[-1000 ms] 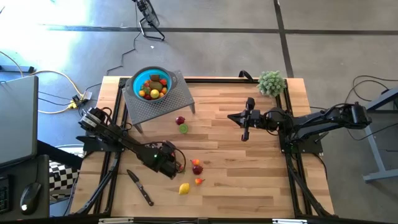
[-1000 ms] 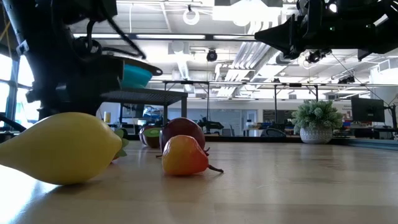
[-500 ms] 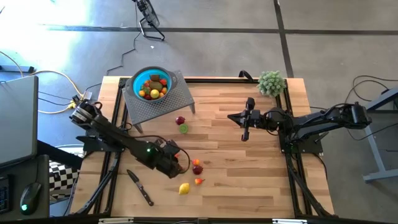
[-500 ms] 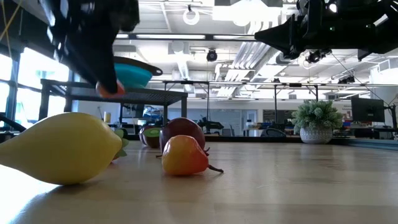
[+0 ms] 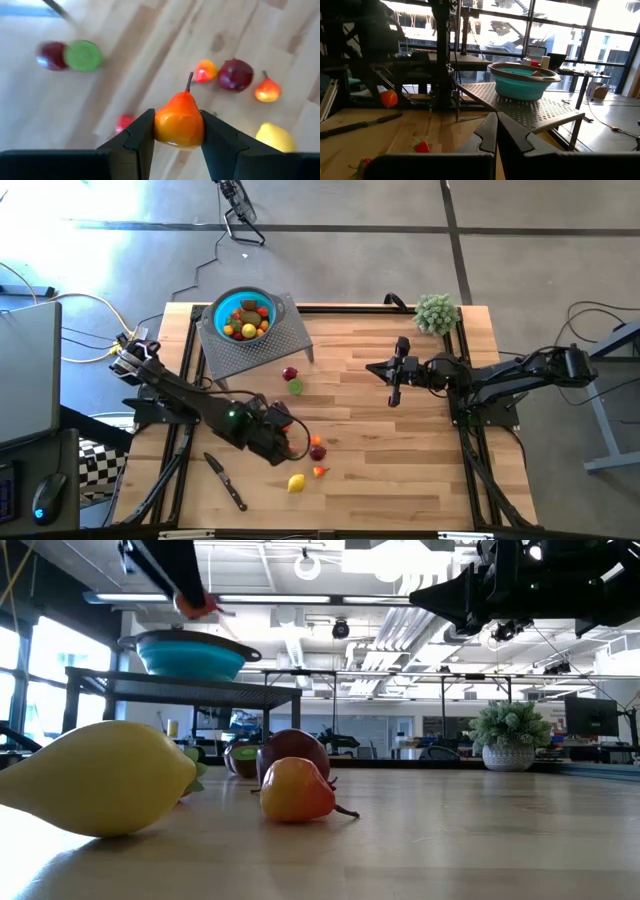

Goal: Pick & Place Fruit
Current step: Put the orange pear into the blue strainer bowl on the shelf

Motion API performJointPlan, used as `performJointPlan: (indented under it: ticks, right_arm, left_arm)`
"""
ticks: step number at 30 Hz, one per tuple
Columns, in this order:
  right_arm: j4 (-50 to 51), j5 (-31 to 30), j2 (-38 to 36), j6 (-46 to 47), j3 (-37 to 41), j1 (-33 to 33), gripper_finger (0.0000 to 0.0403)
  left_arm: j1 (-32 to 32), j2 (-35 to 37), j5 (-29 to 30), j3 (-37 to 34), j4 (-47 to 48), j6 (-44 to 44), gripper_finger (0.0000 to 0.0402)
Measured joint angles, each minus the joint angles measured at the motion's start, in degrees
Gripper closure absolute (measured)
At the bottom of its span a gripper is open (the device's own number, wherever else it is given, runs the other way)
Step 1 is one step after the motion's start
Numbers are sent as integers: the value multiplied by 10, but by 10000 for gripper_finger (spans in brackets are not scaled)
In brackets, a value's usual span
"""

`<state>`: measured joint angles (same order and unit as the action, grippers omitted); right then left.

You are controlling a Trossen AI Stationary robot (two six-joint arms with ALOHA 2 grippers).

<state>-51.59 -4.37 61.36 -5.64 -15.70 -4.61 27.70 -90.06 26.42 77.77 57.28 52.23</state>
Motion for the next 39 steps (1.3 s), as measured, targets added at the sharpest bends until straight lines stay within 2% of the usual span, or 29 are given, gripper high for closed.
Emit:
performJointPlan:
  ticks: [11, 16, 20, 25, 39]
  right_arm:
    - [0, -1, 0, 12, 0, 0, 400]
    - [0, -1, 0, 13, 0, 0, 400]
    - [0, -2, 0, 13, 0, 0, 400]
    - [0, -2, 0, 13, 0, 0, 400]
    - [0, -2, 0, 9, 0, 0, 400]
  left_arm:
    - [-1, 0, 120, 154, 221, 1, 270]
    - [-35, 0, 151, 199, 288, 5, 270]
    - [-89, 0, 156, 210, 331, 4, 270]
    - [-171, 0, 135, 209, 328, -53, 270]
    - [-402, 0, 107, 208, 328, -133, 270]
